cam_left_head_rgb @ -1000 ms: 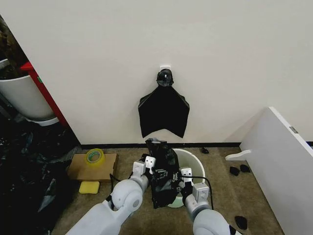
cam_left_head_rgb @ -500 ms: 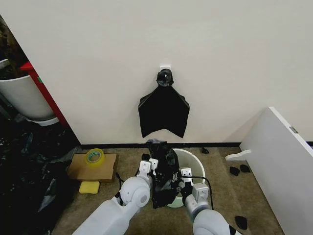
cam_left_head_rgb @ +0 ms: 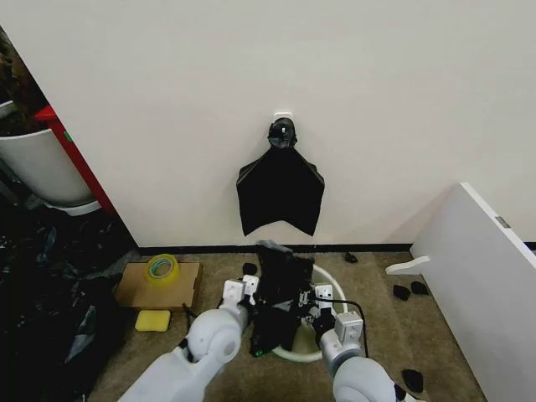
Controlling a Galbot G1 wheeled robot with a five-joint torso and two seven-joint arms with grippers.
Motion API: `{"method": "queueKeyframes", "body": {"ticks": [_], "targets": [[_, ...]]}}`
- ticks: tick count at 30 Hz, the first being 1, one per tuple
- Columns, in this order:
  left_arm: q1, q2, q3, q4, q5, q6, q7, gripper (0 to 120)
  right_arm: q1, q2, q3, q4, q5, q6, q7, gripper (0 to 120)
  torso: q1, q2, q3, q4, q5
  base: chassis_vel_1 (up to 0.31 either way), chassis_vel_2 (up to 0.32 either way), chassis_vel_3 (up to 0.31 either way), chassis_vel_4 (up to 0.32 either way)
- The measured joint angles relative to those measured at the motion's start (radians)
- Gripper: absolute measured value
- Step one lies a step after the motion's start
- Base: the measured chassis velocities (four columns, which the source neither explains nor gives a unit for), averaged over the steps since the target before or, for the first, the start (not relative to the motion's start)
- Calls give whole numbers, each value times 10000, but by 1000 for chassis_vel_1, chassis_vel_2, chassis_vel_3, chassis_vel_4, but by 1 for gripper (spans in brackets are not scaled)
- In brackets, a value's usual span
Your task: Place the garbage bag over the trash bin.
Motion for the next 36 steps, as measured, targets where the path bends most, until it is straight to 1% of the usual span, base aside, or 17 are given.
{"method": "queueKeyframes", "body": {"ticks": [1, 4, 6, 10, 11, 15, 16, 17, 20, 21, 22, 23, 24, 28, 29, 32, 36], "targets": [[0, 0, 0, 0, 0, 0, 0, 0, 0, 0, 0, 0, 0, 0, 0, 0, 0, 0, 0, 0, 0, 0, 0, 0, 0], [529, 141, -672, -387, 155, -248, 306, 0, -113, -60, 51, 174, -8, 206, -90, 0, 0, 0, 0, 0, 1, 0, 0, 0, 0], [650, 161, -820, -494, 236, -325, 390, 0, -136, -62, 82, 214, -14, 380, -185, 0, 0, 0, 0, 0, -2, 0, 0, 0, 0], [1266, 399, -1207, -1030, 982, -759, 1074, 0, -169, -59, 461, 424, -72, 1449, -849, 0, 0, 0, 0, 0, -2, 0, 0, 0, 0], [1266, 399, -1207, -1030, 982, -759, 1074, 0, -169, -59, 461, 424, -72, 1449, -849, 0, 0, 0, 0, 0, -2, 0, 0, 0, 0], [1847, 740, -1313, -1807, 1230, -1043, 1624, 0, -167, -95, 1146, 488, 137, 1629, -920, 0, 0, 0, 0, -1, -2, 0, 0, 0, 0], [1847, 740, -1313, -1807, 1230, -1043, 1624, 0, -167, -95, 1146, 488, 137, 1629, -920, 0, 0, 0, 0, -1, -2, 0, 0, 0, 0], [2033, 846, -1416, -2159, 1232, -1186, 1777, 0, -194, -137, 1498, 487, 328, 1646, -899, 0, 0, 0, 0, 1, -1, 0, 0, 0, 0], [2198, 867, -1940, -2695, 1030, -1458, 1843, 0, -373, -209, 1934, 480, 519, 1582, -708, 0, -1, 0, 0, -2, -1, 0, 0, 0, 0], [2247, 773, -2668, -3091, 587, -1703, 1808, 0, -761, -253, 2176, 624, 509, 1423, -387, 0, -1, 0, 0, -1, 2, 0, 0, 0, 0], [2244, 730, -2901, -3166, 410, -1802, 1783, 0, -905, -265, 2224, 746, 490, 1398, -322, 0, 0, 0, 0, 0, -1, 0, 0, 0, 0], [2220, 697, -3141, -3208, 216, -1895, 1754, 0, -1068, -280, 2260, 885, 455, 1388, -291, 0, -1, 0, 0, -1, -5, 0, 0, 0, 0], [2220, 697, -3141, -3208, 216, -1895, 1754, 0, -1068, -280, 2260, 885, 455, 1388, -291, 0, -1, 0, 0, -1, -5, 0, 0, 0, 0], [2057, 592, -4043, -3320, -733, -2026, 1602, 0, -1650, -280, 2139, 1300, 128, 1528, -402, 0, 0, 0, 0, -1, -5, 0, 0, 0, 0], [2057, 592, -4043, -3320, -733, -2026, 1602, 0, -1650, -280, 2139, 1300, 128, 1528, -402, 0, 0, 0, 0, -1, -5, 0, 0, 0, 0], [1945, 573, -4452, -3355, -1150, -2084, 1464, 0, -1931, -165, 1814, 1271, -14, 1974, -881, 0, 0, 0, 0, -1, -2, 0, 0, 0, 0], [1780, 532, -4722, -3268, -1407, -2211, 1301, 0, -2201, -100, 1423, 1004, -105, 2476, -1560, 0, -1, 0, 0, 0, 0, 0, 0, 0, 0]]}}
